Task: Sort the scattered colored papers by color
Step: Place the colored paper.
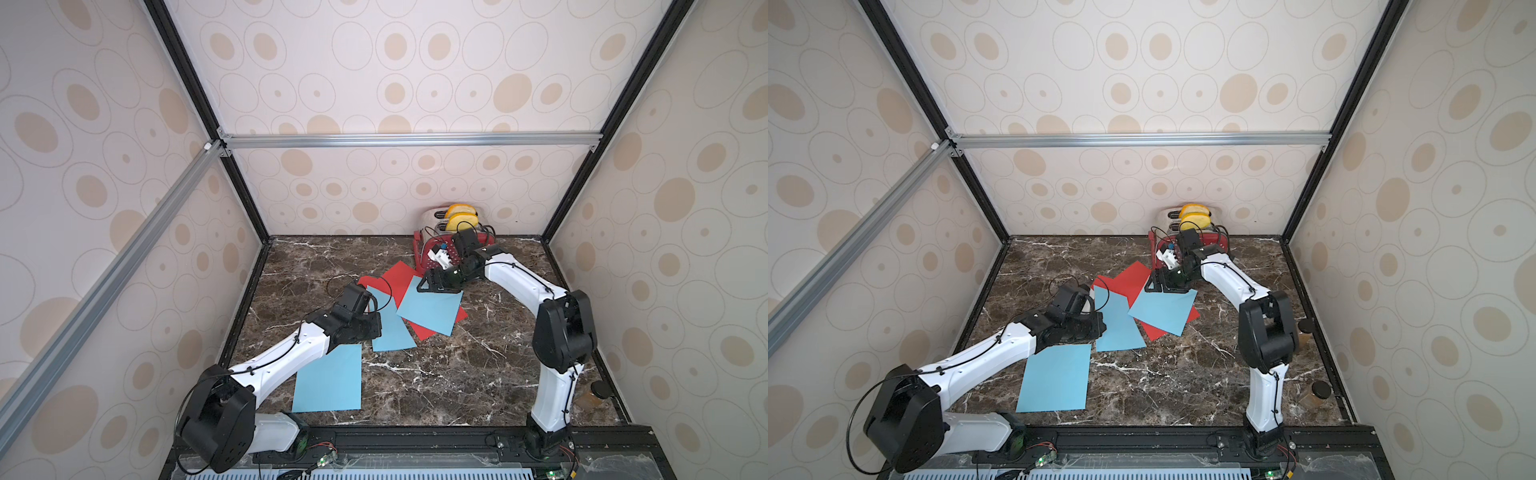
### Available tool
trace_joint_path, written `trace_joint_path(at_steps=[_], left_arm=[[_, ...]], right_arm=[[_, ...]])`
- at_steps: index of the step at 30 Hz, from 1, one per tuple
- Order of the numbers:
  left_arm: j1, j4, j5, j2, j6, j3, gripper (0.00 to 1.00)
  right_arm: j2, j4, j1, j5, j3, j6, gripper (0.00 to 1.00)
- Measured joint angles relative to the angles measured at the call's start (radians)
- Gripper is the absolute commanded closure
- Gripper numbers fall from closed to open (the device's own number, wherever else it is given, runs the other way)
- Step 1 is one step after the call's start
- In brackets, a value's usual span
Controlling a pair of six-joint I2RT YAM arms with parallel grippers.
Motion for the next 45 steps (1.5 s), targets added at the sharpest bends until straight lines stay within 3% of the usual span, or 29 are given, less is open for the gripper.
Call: trace_joint_path(at_steps=[14,28,36,45], left_arm=[[0.000,-0.470,-0.040,0.058,0.117,0.126,1.00],[0.000,-0.626,-0.149,-0.008,0.094,0.103,1.00],[0.000,-0.671,-0.196,-0.025,0.055,0.080,1.00],[0.000,-0.717,-0.246,-0.045,0.018,0.076,1.00]], right_arm=[[-0.015,0.195,0.059,-0.139,-0.215,0.133,0.22],[-0.019,0.375,0.214,-0.212,-0.294,0.234,0.27],[-0.015,0.423,0.235,-0.240,-0.314,0.262,0.43],[0.044,0.479,0.296,-0.277,-0.314,0.294,0.43]])
